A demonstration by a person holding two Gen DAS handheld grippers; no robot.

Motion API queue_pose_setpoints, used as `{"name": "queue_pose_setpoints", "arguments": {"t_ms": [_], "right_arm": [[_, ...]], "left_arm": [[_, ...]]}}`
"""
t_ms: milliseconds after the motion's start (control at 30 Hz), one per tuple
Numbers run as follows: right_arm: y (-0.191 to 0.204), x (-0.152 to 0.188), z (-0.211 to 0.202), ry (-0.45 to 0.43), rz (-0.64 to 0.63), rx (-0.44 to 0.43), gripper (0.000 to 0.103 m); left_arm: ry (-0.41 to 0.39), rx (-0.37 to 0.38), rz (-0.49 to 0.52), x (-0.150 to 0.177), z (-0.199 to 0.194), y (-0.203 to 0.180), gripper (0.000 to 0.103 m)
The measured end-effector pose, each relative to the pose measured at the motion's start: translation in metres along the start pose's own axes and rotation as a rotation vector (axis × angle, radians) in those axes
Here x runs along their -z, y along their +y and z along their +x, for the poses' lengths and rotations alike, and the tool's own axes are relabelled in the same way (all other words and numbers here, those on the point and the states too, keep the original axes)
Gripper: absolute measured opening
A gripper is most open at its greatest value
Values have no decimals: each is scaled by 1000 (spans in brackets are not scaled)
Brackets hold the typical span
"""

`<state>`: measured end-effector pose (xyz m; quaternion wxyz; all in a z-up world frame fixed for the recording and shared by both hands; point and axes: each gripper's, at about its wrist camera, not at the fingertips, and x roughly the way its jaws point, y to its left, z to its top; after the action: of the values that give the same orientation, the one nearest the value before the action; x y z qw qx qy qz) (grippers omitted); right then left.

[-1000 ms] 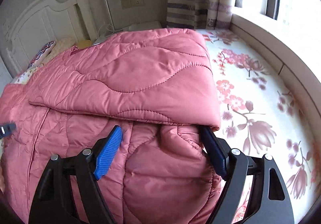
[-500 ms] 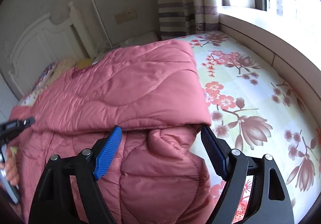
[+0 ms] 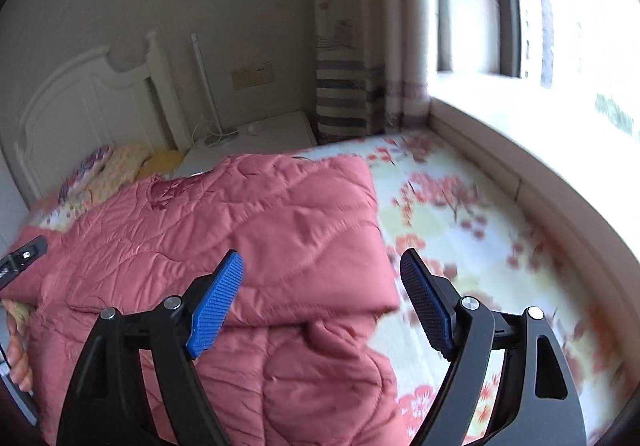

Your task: Fold large clothes

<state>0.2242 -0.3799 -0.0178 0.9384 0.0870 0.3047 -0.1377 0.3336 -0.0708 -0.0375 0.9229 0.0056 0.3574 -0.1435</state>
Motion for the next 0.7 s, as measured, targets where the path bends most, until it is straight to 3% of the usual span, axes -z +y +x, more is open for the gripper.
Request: {"name": "queue_pose_setpoints", "arguments": {"t_ms": [133, 233, 267, 400, 567, 633, 700], "right_arm": [[27, -16, 27, 51, -111, 9, 78], [36, 3, 78, 282, -197, 17, 78], [35, 11, 85, 294, -205, 21, 79], [28, 2, 76, 290, -184, 9, 79], [17, -50, 60, 171, -130, 18, 79], [15, -66, 68, 138, -132, 17, 79], [10, -72, 93, 167, -132, 13, 79]], "left_arm": [[170, 36, 3, 22, 52, 4, 86], [173, 70, 5, 29, 59, 9, 95], [175, 67, 11, 31, 60, 9, 98], [182, 56, 28, 32, 63, 6, 101], [182, 63, 23, 28, 63, 5, 101], [182, 63, 23, 29, 62, 5, 101], [181, 65, 21, 29, 62, 7, 101]]}}
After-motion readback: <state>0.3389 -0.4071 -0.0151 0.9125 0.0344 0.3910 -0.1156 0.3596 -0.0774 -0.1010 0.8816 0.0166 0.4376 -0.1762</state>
